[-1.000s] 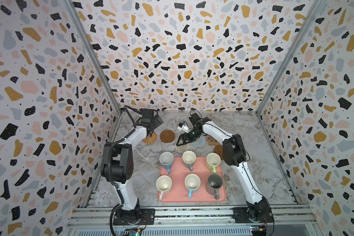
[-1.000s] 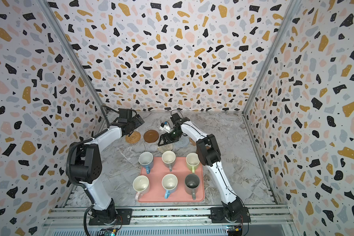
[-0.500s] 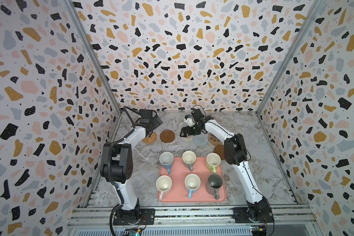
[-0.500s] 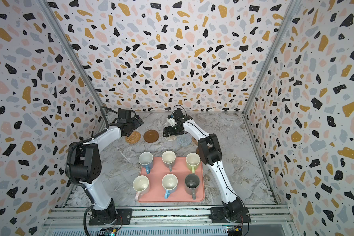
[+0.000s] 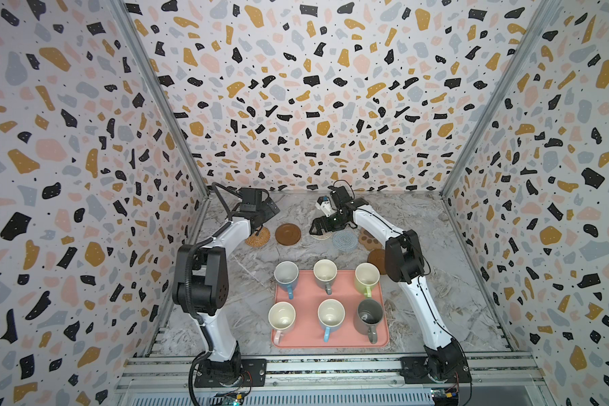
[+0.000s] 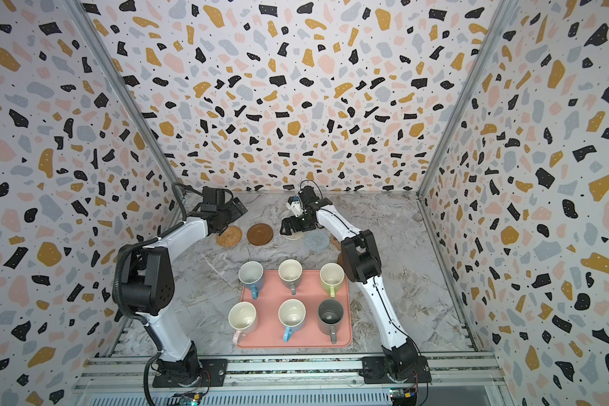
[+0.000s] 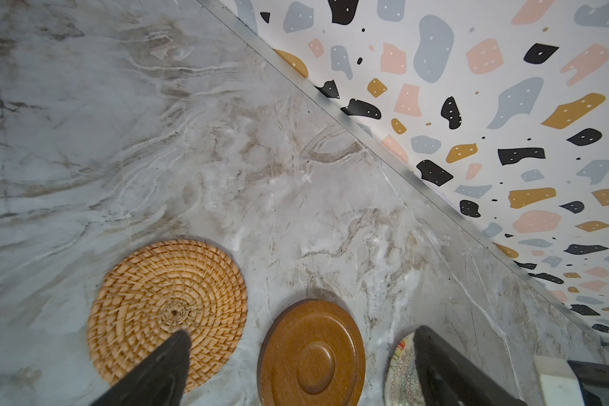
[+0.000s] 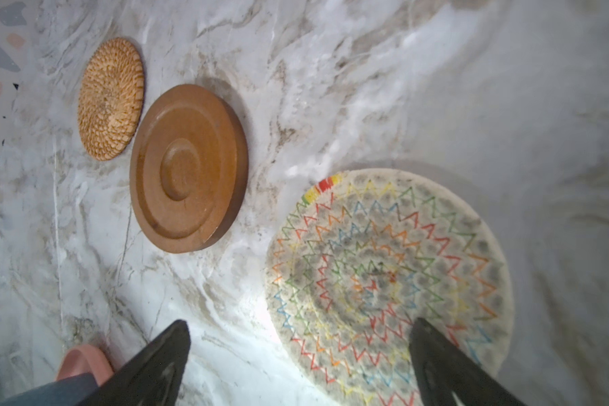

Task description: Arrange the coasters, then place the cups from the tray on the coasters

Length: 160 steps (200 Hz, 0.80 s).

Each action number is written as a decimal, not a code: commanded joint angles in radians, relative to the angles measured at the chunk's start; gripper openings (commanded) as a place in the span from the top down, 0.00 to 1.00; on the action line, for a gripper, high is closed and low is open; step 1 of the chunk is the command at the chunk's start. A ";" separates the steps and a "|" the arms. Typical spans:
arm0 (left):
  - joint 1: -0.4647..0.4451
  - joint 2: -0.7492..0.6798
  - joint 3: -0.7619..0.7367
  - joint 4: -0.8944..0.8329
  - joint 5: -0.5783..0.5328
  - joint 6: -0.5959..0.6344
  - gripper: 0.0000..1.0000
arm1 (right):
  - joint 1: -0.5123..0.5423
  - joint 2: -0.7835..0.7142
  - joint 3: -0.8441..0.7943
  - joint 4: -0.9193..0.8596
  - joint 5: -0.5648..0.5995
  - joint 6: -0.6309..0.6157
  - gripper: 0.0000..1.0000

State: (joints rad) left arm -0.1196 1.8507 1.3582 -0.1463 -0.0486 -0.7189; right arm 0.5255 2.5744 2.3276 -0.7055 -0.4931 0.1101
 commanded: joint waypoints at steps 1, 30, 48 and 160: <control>0.005 0.004 0.031 0.027 0.015 -0.001 0.00 | 0.029 0.026 0.007 -0.144 -0.018 -0.080 0.01; 0.005 0.010 0.041 0.022 0.024 0.002 0.00 | 0.033 0.008 -0.024 -0.168 0.001 -0.098 0.01; 0.004 0.010 0.038 0.022 0.027 0.003 0.00 | 0.033 -0.005 -0.045 -0.158 -0.002 -0.103 0.01; 0.005 -0.015 -0.002 0.033 0.026 0.008 0.00 | 0.019 -0.053 -0.080 -0.143 0.056 -0.069 0.01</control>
State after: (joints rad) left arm -0.1196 1.8526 1.3708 -0.1368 -0.0307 -0.7189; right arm 0.5503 2.5443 2.2860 -0.7490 -0.4698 0.0105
